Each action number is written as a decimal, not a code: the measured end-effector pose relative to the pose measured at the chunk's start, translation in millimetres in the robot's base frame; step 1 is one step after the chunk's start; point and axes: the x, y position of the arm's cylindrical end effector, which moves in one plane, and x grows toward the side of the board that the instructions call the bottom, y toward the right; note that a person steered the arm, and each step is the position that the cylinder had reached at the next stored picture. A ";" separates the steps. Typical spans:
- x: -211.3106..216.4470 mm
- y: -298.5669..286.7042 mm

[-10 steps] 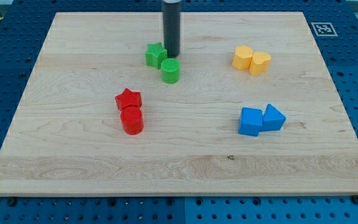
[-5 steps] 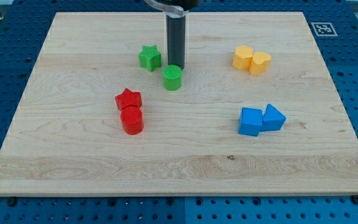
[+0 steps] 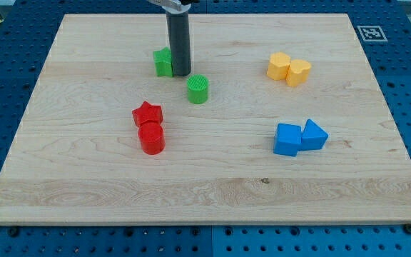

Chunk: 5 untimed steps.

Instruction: Separate the green blocks

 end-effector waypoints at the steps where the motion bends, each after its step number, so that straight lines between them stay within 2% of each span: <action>1: -7.4 -1.7; 4: -21.7 -26.0; 5: -20.9 16.5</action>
